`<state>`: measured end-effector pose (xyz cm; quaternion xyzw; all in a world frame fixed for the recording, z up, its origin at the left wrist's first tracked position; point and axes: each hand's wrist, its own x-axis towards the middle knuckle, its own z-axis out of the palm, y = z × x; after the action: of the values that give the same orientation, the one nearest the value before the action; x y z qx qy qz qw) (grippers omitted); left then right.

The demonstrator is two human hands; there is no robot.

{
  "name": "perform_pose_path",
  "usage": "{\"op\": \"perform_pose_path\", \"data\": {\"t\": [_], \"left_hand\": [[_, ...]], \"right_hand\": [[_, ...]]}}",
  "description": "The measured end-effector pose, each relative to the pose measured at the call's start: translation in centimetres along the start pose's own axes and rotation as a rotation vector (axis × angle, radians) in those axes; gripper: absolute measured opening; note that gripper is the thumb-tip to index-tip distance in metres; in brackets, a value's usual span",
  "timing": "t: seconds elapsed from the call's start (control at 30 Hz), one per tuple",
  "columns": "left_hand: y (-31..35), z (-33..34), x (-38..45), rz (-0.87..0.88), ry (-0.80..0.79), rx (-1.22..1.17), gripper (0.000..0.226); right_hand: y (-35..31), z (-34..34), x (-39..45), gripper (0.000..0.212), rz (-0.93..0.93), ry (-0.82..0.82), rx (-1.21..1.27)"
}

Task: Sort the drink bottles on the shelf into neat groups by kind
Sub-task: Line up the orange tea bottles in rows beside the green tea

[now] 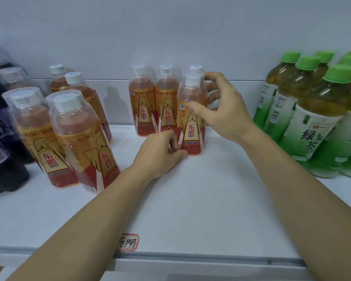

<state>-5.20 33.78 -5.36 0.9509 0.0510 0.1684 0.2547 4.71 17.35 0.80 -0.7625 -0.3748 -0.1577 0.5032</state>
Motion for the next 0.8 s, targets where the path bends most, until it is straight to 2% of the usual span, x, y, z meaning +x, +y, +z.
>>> {"op": "perform_pose_path", "data": {"t": [0.33, 0.5, 0.6, 0.7, 0.77, 0.8], "left_hand": [[0.6, 1.6, 0.9, 0.037, 0.044, -0.008, 0.039], [0.4, 1.7, 1.2, 0.03, 0.025, -0.008, 0.038], [0.3, 1.2, 1.1, 0.021, -0.052, 0.078, 0.038], [0.3, 0.1, 0.3, 0.031, -0.177, 0.221, 0.033], [0.7, -1.0, -0.7, 0.063, -0.296, 0.292, 0.027], [0.9, -1.6, -1.2, 0.08, -0.354, 0.32, 0.028]], "right_hand": [[1.5, -1.4, 0.6, 0.048, 0.026, -0.068, 0.046], [1.6, -1.2, 0.5, 0.057, 0.034, -0.048, 0.0], [0.4, -1.3, -0.2, 0.064, -0.026, 0.084, -0.085], [-2.4, -0.8, -1.0, 0.05, -0.218, 0.278, -0.152], [-5.3, 0.3, -1.2, 0.039, -0.326, 0.261, -0.116], [-7.0, 1.1, -1.1, 0.037, -0.366, 0.189, -0.098]]}}
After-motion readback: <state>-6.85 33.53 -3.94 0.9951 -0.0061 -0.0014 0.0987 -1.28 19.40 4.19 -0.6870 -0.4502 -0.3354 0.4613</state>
